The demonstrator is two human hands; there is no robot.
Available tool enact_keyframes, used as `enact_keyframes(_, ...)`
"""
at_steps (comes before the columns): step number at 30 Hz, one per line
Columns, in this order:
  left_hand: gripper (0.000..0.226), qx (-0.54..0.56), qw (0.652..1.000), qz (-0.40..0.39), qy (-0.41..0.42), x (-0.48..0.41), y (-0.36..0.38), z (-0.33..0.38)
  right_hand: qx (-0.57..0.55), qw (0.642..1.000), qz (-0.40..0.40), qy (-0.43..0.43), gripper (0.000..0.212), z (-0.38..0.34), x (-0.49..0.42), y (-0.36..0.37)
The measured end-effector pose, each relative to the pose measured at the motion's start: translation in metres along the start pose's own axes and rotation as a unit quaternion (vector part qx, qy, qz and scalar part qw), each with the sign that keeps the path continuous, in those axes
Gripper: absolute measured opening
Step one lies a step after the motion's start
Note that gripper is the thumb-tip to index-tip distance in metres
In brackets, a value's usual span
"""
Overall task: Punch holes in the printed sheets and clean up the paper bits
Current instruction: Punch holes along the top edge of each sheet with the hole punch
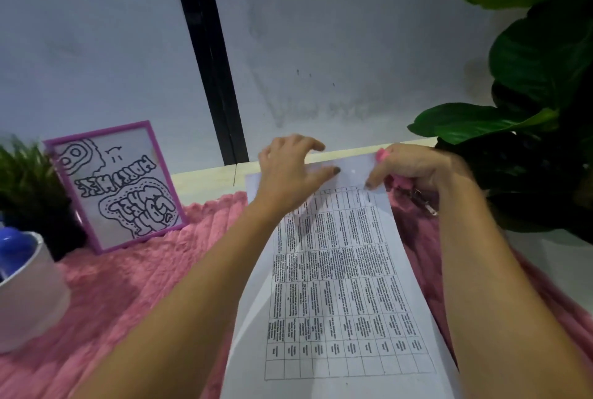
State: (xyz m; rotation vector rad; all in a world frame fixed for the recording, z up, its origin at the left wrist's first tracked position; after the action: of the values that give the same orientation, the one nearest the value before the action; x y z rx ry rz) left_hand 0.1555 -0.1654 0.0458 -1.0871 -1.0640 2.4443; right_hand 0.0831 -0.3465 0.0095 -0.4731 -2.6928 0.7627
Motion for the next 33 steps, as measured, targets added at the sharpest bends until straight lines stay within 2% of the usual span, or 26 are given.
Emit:
enact_keyframes(1,0.064,0.017,0.998,0.024,-0.057,0.002,-0.010,-0.019,-0.022,1.000,0.011,-0.012,0.037,-0.004,0.000,-0.001)
enact_keyframes(2,0.083,0.079,0.987,0.023,-0.139,0.010,-0.017,-0.040,-0.056,0.998,0.024,-0.016,0.039,-0.005,0.000,-0.005)
enact_keyframes(4,0.113,0.228,0.939,-0.004,-0.258,0.031,-0.025,-0.069,-0.117,0.992,0.048,-0.014,0.036,-0.009,0.005,-0.011)
enact_keyframes(5,0.117,0.276,0.917,-0.016,-0.287,0.043,-0.027,-0.076,-0.142,0.988,0.058,-0.014,0.032,-0.011,0.009,-0.013)
enact_keyframes(6,0.109,0.307,0.903,-0.039,-0.299,0.055,-0.031,-0.075,-0.163,0.985,0.060,-0.010,0.029,-0.011,0.013,-0.013)
enact_keyframes(8,0.064,0.318,0.898,-0.106,-0.286,0.081,-0.040,-0.062,-0.203,0.977,0.073,0.006,0.027,-0.009,0.019,-0.014)
enact_keyframes(9,0.068,0.314,0.899,-0.134,-0.275,0.094,-0.041,-0.059,-0.216,0.972,0.088,0.019,0.028,-0.008,0.022,-0.014)
enact_keyframes(10,0.051,0.307,0.897,-0.162,-0.274,0.109,-0.041,-0.058,-0.225,0.969,0.098,0.038,0.031,-0.008,0.028,-0.012)
enact_keyframes(12,0.062,0.305,0.889,-0.186,-0.285,0.141,-0.044,-0.055,-0.217,0.966,0.126,0.062,0.025,-0.012,0.035,-0.012)
enact_keyframes(16,0.065,0.334,0.882,-0.116,-0.311,0.189,-0.078,-0.051,-0.169,0.973,0.148,0.061,0.021,-0.034,0.045,0.000)
enact_keyframes(18,0.056,0.321,0.892,-0.044,-0.315,0.200,-0.112,-0.064,-0.116,0.982,0.135,0.056,0.024,-0.050,0.048,0.017)
enact_keyframes(21,0.033,0.231,0.918,0.047,-0.320,0.220,-0.171,-0.098,-0.087,0.989,0.113,0.033,0.014,-0.083,0.051,0.060)
enact_keyframes(23,0.021,0.196,0.911,0.050,-0.359,0.241,-0.198,-0.122,-0.036,0.995,0.086,0.020,0.020,-0.100,0.048,0.096)
enact_keyframes(26,0.023,0.149,0.897,0.000,-0.416,0.275,-0.220,-0.149,0.034,0.998,0.053,-0.010,0.015,-0.118,0.043,0.154)
enact_keyframes(28,0.025,0.111,0.900,-0.017,-0.420,0.292,-0.227,-0.158,0.086,0.995,0.036,-0.026,0.008,-0.125,0.039,0.189)
enact_keyframes(33,0.025,0.069,0.910,-0.005,-0.408,0.312,-0.233,-0.165,0.158,0.986,0.045,-0.002,0.014,-0.119,0.032,0.231)
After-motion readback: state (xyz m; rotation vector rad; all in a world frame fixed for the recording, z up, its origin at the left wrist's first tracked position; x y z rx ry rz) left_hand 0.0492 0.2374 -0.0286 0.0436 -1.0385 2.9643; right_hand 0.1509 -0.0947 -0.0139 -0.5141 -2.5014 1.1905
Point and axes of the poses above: each hand's wrist, its own x-axis away from the middle knuckle, its own y-axis out of the palm, z = x × y, the point moved 8 cm from there along -x, towards the middle knuckle, and after that the axes turned 5 degrees about z, right-handed, at the moved point
